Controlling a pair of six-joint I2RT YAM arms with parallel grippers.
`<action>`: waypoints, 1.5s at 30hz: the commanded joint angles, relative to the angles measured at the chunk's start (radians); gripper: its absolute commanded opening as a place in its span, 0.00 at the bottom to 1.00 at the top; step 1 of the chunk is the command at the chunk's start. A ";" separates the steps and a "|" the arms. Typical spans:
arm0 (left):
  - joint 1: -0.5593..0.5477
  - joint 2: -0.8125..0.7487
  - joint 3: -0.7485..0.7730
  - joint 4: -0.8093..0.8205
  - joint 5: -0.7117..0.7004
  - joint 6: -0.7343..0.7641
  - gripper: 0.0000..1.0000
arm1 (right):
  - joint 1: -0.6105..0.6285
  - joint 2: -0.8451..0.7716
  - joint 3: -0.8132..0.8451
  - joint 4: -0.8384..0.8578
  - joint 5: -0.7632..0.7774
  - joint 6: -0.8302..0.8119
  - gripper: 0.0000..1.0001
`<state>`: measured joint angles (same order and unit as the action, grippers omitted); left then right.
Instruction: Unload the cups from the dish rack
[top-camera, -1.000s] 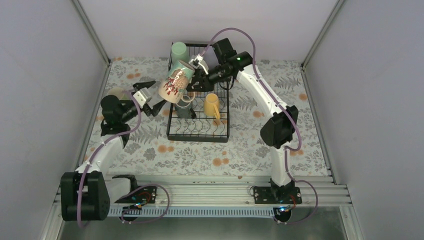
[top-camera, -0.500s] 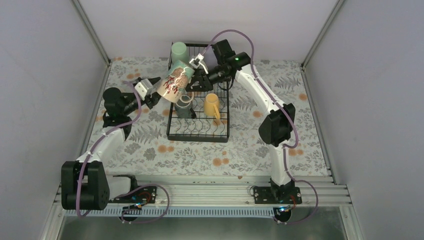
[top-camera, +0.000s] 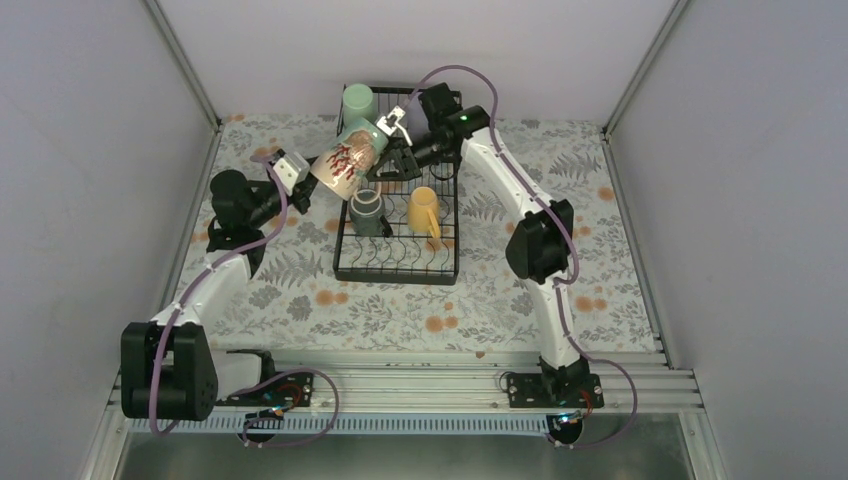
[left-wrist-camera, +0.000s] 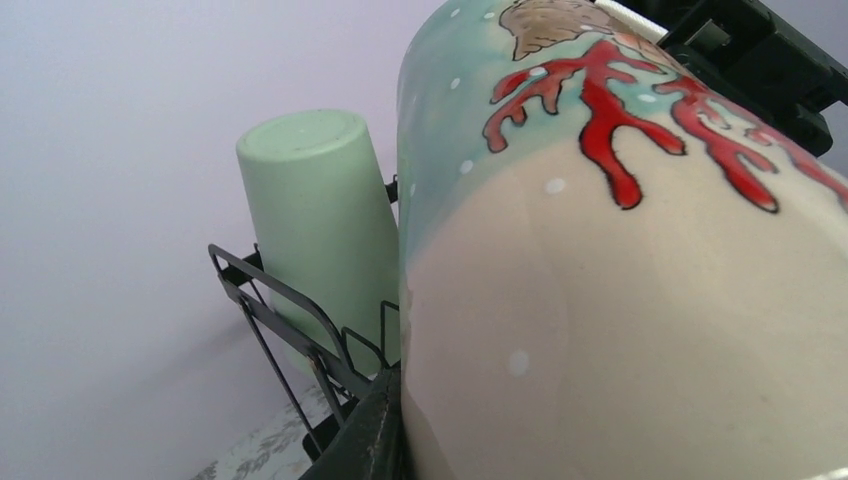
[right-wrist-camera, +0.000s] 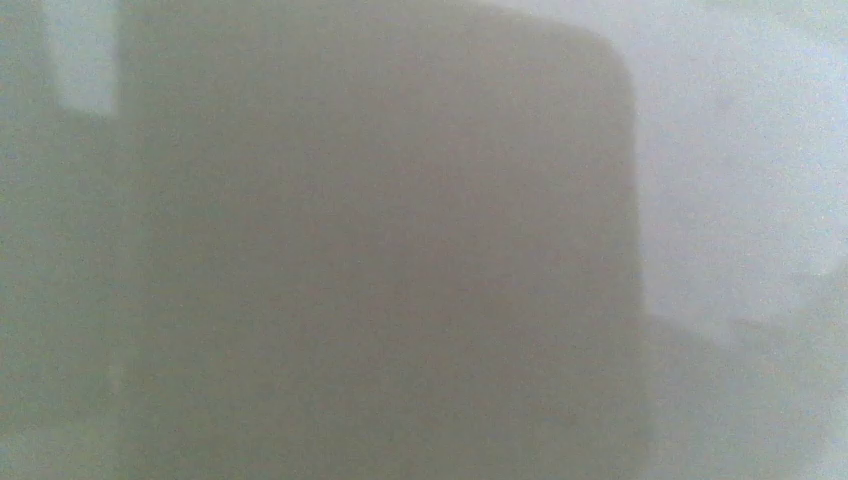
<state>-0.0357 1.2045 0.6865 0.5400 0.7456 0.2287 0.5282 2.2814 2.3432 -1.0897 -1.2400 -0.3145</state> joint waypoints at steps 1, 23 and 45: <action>-0.023 -0.027 0.047 0.005 0.042 0.008 0.02 | 0.004 -0.001 0.034 0.068 -0.058 -0.038 0.10; -0.034 -0.119 0.172 -0.349 0.019 0.211 0.02 | -0.002 -0.054 -0.053 0.224 0.007 0.017 0.56; 0.222 -0.405 0.393 -0.935 -0.233 0.536 0.02 | -0.003 -0.288 -0.292 0.220 0.307 -0.111 0.82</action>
<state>0.1440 0.8593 1.0218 -0.3073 0.5560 0.6437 0.5285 2.0609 2.1040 -0.8864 -1.0271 -0.3702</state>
